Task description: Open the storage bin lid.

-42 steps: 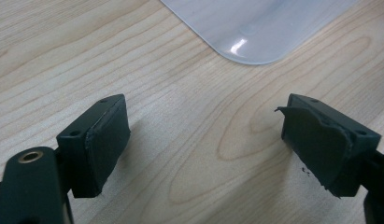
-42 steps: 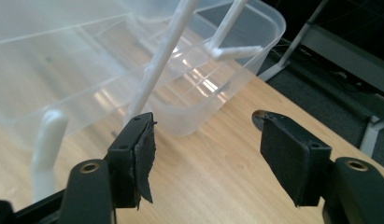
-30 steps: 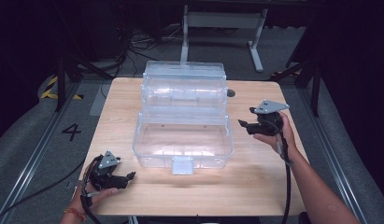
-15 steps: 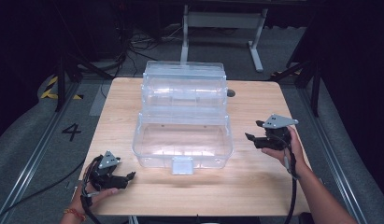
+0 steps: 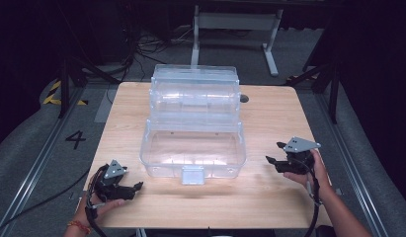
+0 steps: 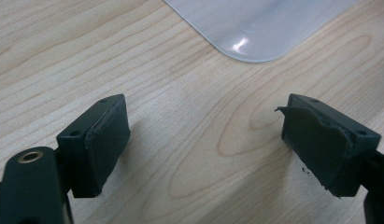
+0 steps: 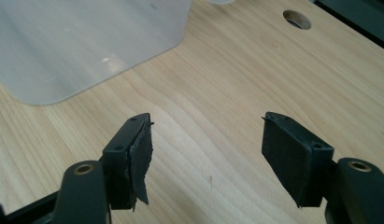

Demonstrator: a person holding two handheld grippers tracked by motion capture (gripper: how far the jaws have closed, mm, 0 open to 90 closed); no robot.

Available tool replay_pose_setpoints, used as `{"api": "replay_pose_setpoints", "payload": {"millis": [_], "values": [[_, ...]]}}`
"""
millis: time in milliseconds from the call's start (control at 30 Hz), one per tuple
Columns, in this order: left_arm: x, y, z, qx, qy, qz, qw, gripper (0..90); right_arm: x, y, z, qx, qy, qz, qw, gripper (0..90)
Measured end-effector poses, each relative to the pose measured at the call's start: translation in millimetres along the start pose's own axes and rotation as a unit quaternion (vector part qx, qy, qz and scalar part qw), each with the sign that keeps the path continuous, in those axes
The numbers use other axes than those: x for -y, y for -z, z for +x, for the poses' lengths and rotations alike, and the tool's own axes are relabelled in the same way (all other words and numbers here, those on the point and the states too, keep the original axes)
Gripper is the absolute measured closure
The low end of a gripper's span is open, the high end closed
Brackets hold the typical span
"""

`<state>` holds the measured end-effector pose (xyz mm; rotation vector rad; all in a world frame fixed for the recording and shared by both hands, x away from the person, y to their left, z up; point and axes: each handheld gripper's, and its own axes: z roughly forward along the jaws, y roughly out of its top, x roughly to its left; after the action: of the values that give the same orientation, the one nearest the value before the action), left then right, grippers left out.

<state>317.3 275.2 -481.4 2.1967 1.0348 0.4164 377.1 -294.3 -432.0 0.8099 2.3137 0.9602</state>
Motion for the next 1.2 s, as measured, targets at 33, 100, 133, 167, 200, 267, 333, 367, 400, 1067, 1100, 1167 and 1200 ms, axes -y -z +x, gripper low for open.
{"api": "replay_pose_setpoints", "payload": {"millis": [33, 100, 133, 167, 200, 267, 333, 367, 400, 1067, 1100, 1167, 1200], "values": [[0.0, 0.0, 0.0, 0.000, 0.000, 0.000, 1.0000, 15.7, 3.6, 1.0, 0.4, 0.001, 0.000, 0.002, 1.0000, 34.4], [0.0, 0.0, 0.0, 0.000, 0.000, 0.000, 1.0000, 15.7, 9.1, 2.4, 0.9, -0.001, -0.006, 0.005, 1.0000, 34.3], [0.0, 0.0, 0.0, 0.000, 0.000, 0.000, 1.0000, 15.7, 13.4, 3.4, 1.3, -0.002, -0.010, 0.006, 0.9999, 34.2], [0.0, 0.0, 0.0, 0.000, 0.000, 0.000, 1.0000, 15.7, 17.1, 4.0, 1.5, -0.002, -0.010, 0.007, 0.9999, 34.1], [0.0, 0.0, -0.1, 0.000, 0.000, 0.000, 1.0000, 15.7, 19.7, 4.6, 1.7, -0.005, -0.014, 0.009, 0.9999, 33.3], [0.0, 0.0, 0.0, 0.000, 0.000, 0.000, 1.0000, 15.7, 23.3, 5.4, 0.9, -0.013, -0.024, 0.016, 0.9995, 32.4], [0.0, 0.0, 0.0, 0.000, 0.000, 0.000, 1.0000, 15.7, 29.9, 8.0, 1.2, -0.006, -0.027, 0.014, 0.9995, 33.0], [0.0, 0.0, 0.0, 0.000, 0.000, 0.000, 1.0000, 15.7, 32.2, 8.3, 1.9, -0.006, -0.029, 0.018, 0.9994, 32.9], [0.1, -0.1, -0.3, 0.002, 0.003, 0.001, 1.0000, 15.6, 34.5, 8.7, 2.6, -0.006, -0.028, 0.020, 0.9994, 32.9], [-2.6, -2.4, 1.8, 0.006, -0.006, 0.001, 1.0000, 15.1, 85.2, 23.9, 7.3, -0.011, -0.077, 0.024, 0.9967, 27.0], [-2.5, -2.6, 1.2, 0.007, -0.002, 0.001, 1.0000, 15.1, 88.1, 24.5, 6.2, -0.010, -0.084, 0.018, 0.9963, 26.6], [-3.0, -2.7, 1.6, 0.007, -0.006, 0.001, 1.0000, 15.0, 91.3, 25.2, 4.1, -0.017, -0.100, 0.015, 0.9948, 26.0], [-2.9, -2.7, 1.4, 0.007, -0.005, 0.001, 1.0000, 15.0, 91.7, 25.2, 3.0, -0.019, -0.106, 0.018, 0.9940, 25.1]]}}
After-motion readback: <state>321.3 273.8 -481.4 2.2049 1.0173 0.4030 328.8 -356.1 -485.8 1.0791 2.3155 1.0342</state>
